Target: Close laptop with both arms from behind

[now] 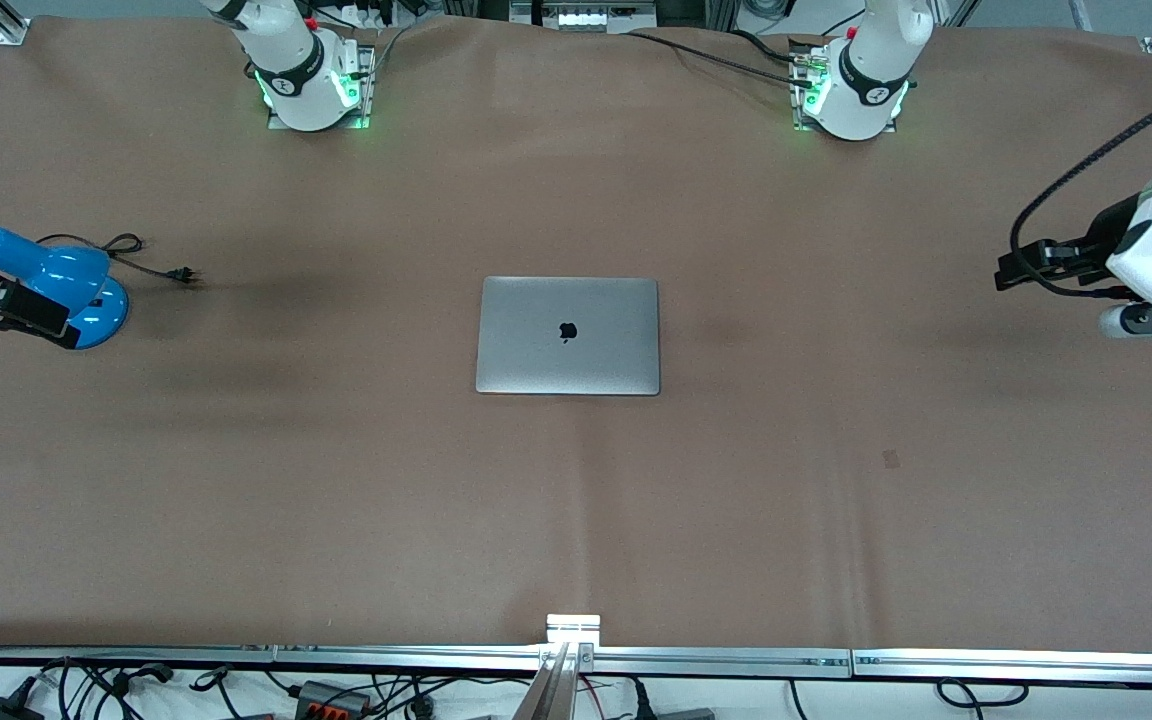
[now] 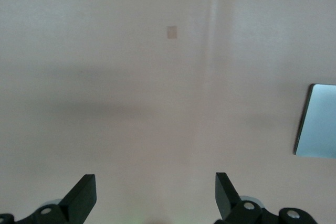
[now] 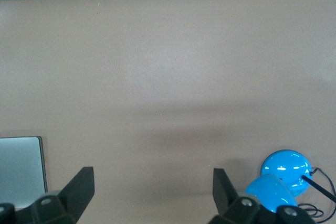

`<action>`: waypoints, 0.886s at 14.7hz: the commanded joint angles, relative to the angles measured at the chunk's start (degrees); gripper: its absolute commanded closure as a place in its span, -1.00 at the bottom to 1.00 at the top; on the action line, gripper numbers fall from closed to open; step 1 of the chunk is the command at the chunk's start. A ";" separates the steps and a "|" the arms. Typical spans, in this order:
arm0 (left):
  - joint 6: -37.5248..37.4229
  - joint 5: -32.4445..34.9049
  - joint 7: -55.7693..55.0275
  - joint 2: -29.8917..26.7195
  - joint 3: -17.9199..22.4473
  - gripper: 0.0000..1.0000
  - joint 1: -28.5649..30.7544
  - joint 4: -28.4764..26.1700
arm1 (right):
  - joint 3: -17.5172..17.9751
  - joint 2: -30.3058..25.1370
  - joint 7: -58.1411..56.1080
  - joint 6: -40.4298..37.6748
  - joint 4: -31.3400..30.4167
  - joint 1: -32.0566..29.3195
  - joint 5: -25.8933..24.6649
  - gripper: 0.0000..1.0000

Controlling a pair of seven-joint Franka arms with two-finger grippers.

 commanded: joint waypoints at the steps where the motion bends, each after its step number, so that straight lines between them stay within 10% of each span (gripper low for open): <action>1: 0.73 -0.65 -0.90 -0.35 -0.53 -1.00 0.91 -0.25 | 1.83 -2.76 -1.04 -1.79 -3.06 -1.43 -1.24 -1.00; 7: 0.29 -0.74 0.06 -0.79 -0.88 -1.00 0.38 0.02 | 1.74 -15.23 -3.32 3.81 -20.71 -1.34 -1.33 -1.00; 13: -0.94 -0.74 0.24 -0.79 -0.88 -1.00 0.38 0.37 | 1.92 -18.94 -4.29 2.69 -25.13 -1.25 -1.33 -1.00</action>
